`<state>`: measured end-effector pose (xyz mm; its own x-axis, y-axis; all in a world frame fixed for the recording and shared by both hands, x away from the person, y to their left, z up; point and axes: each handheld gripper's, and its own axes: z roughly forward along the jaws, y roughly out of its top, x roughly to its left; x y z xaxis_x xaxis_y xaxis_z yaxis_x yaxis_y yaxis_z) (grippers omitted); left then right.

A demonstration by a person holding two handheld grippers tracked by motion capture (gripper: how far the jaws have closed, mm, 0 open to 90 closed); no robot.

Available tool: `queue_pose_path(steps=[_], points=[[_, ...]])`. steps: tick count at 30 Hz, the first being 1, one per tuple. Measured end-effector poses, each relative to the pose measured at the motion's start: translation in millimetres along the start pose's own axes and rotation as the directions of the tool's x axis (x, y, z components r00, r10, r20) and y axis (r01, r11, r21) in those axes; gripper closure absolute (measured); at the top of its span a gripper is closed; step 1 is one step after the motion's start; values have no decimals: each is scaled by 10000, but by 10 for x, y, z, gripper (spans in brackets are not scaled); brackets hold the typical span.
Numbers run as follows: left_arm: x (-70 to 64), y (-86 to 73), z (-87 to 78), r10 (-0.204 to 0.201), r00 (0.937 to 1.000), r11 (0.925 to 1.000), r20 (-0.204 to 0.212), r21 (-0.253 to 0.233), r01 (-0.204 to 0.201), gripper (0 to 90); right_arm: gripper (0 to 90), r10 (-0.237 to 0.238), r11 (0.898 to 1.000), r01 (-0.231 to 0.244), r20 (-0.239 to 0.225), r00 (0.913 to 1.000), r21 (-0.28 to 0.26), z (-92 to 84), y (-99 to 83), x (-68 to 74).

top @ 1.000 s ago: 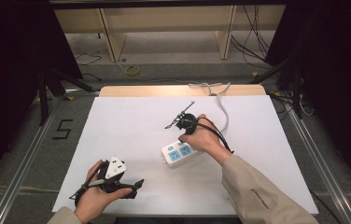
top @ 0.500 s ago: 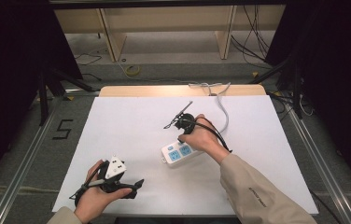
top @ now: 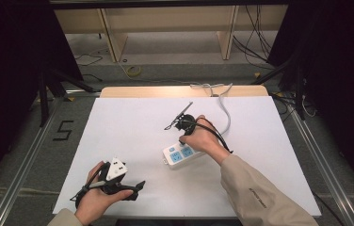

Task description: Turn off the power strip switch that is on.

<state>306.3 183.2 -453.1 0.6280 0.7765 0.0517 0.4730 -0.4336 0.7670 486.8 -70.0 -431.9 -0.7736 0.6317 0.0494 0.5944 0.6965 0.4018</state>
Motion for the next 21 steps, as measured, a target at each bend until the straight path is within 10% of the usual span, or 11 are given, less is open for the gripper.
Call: queue_pose_path(steps=[21], points=[[1,1,-1,11,10000,10000,5,-4,-11,69,900,-29,9995,29,4,10000,324,36,36,23]])
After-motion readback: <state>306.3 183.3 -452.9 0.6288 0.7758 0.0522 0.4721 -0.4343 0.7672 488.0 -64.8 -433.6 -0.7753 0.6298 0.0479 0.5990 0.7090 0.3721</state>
